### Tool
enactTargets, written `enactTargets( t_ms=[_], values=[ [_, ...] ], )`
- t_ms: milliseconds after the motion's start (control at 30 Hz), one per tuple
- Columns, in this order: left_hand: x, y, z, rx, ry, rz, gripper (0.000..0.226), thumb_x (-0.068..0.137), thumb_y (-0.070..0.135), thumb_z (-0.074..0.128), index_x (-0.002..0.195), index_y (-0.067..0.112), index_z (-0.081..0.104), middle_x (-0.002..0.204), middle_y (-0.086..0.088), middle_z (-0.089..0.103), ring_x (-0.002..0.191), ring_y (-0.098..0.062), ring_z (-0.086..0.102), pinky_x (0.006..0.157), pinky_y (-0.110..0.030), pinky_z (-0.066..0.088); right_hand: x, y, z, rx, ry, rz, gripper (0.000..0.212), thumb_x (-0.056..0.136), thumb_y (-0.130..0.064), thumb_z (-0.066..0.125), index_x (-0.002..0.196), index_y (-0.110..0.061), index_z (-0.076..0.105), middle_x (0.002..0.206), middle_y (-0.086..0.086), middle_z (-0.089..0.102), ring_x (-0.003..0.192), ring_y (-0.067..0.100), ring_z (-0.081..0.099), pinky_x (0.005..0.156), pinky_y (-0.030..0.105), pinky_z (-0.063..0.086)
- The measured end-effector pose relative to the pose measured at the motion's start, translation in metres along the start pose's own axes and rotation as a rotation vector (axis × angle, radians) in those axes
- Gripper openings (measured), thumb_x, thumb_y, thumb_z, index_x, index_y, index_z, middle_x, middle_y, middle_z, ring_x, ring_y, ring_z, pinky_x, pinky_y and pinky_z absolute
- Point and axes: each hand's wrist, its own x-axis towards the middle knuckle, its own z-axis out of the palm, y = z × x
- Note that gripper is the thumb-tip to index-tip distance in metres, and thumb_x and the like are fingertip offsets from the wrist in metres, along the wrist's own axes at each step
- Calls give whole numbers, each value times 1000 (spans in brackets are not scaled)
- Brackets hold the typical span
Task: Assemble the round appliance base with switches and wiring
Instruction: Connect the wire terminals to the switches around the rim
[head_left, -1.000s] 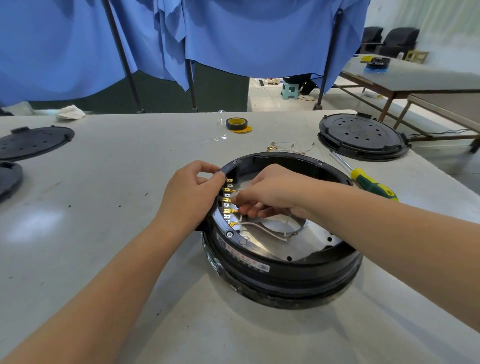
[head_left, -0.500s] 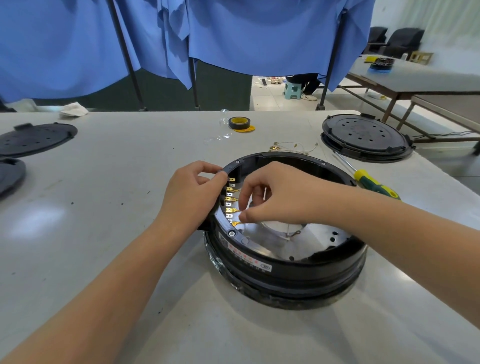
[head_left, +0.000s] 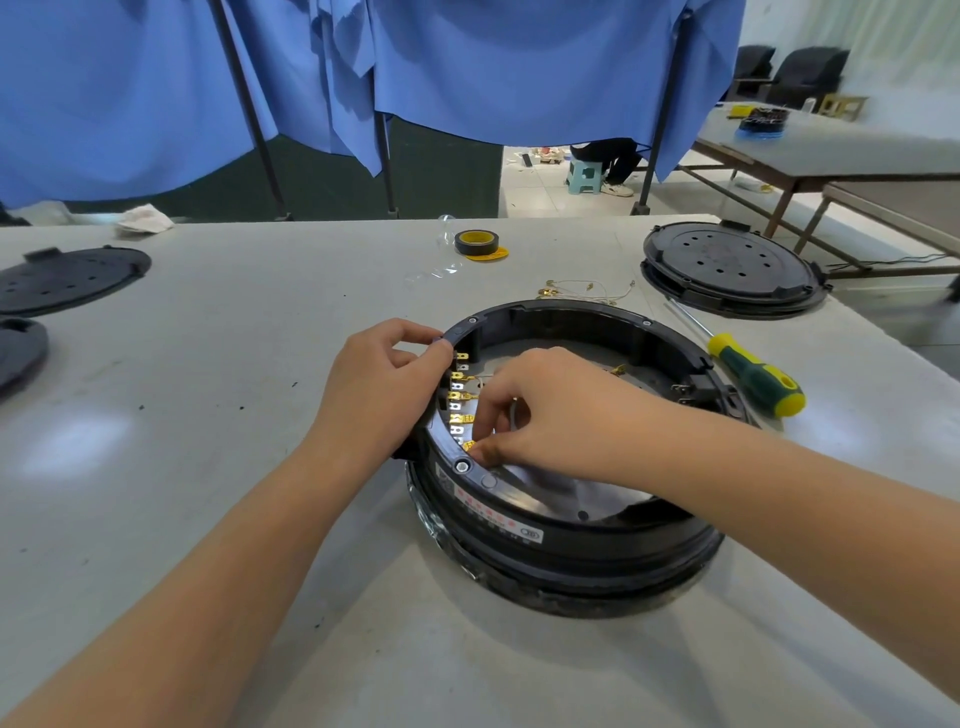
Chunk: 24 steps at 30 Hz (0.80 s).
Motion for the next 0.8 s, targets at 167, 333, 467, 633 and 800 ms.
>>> enactTargets(
  t_ms=[167,333,467,633,800],
  values=[
    [0,1,0,-2,-7,0,5,86,27,63,85,26,68,59,1,69,43,-6,58,49,-22,43,-1,0,1,-3,17,9,18,74,-44,75,69,-28,69,68,-10,63,66,3,58,56,24,45],
    [1,0,0,-9,0,-1,5,85,26,63,84,26,68,47,8,63,37,-3,51,40,-14,38,-2,-1,1,-2,43,24,19,74,-43,75,71,-25,69,65,-9,62,65,3,57,58,25,46],
    [1,0,0,-9,3,3,5,85,26,64,83,26,68,53,5,66,40,-4,53,49,-22,40,-3,-6,2,-11,42,30,18,76,-42,73,68,-27,65,66,-11,59,65,3,55,56,24,40],
    [0,0,1,-7,10,5,5,84,26,64,82,26,68,57,2,69,41,-6,55,50,-23,42,-4,-9,1,-4,33,37,17,78,-40,71,70,-26,67,67,-10,62,68,4,56,56,24,40],
    [0,0,2,-20,30,8,6,83,26,65,79,27,68,61,-2,70,48,-12,60,57,-31,50,-4,-13,1,-34,56,12,21,80,-39,69,63,-30,61,70,-9,63,72,9,59,64,28,49]
  ],
)
